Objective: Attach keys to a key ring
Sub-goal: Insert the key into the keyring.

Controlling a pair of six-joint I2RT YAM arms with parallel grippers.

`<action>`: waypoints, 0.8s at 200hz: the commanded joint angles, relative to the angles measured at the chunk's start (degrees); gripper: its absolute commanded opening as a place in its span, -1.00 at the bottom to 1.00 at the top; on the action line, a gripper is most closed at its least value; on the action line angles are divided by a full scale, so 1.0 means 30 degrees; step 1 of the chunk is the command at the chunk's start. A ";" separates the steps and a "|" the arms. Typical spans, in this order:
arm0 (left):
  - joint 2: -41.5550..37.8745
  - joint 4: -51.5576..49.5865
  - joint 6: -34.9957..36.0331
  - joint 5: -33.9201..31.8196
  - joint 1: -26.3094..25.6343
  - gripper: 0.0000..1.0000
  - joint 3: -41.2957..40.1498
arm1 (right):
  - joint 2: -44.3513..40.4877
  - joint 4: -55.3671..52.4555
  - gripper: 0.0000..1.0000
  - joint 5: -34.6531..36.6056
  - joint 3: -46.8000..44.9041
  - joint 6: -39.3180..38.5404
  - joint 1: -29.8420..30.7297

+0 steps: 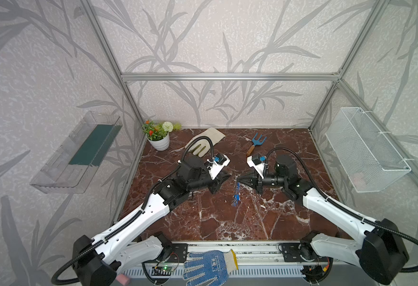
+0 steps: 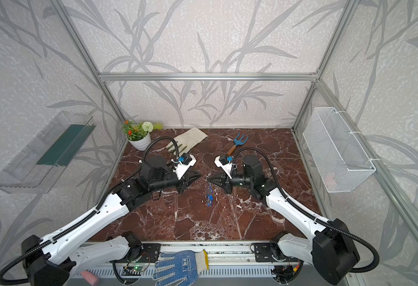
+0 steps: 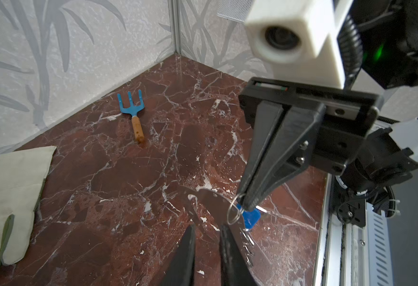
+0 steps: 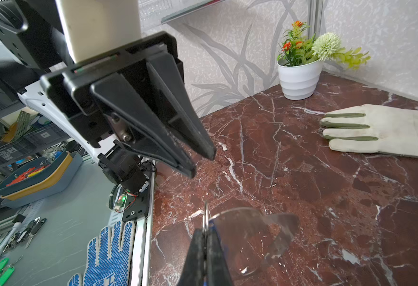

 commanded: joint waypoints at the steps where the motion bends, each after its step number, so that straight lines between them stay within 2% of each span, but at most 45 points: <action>1: 0.0512 -0.2452 0.1968 0.1363 0.0108 -0.61 0.1139 | 0.0145 -0.0265 -1.00 -0.0802 0.0920 -0.0667 0.0184; 30: 0.1037 -0.2978 0.2153 0.2288 0.0096 -0.61 0.1722 | 0.0328 -0.0893 -1.00 -0.0510 0.1133 -0.1134 0.0424; 137: 0.1950 -0.1968 0.2075 0.2214 0.0135 -0.61 0.2277 | 0.0234 -0.0798 -1.00 -0.0686 0.1121 -0.1171 0.0593; 160: 0.2020 -0.1781 0.2080 0.2450 0.0133 -0.66 0.2251 | 0.0240 -0.0753 -1.00 -0.0708 0.1075 -0.1128 0.0621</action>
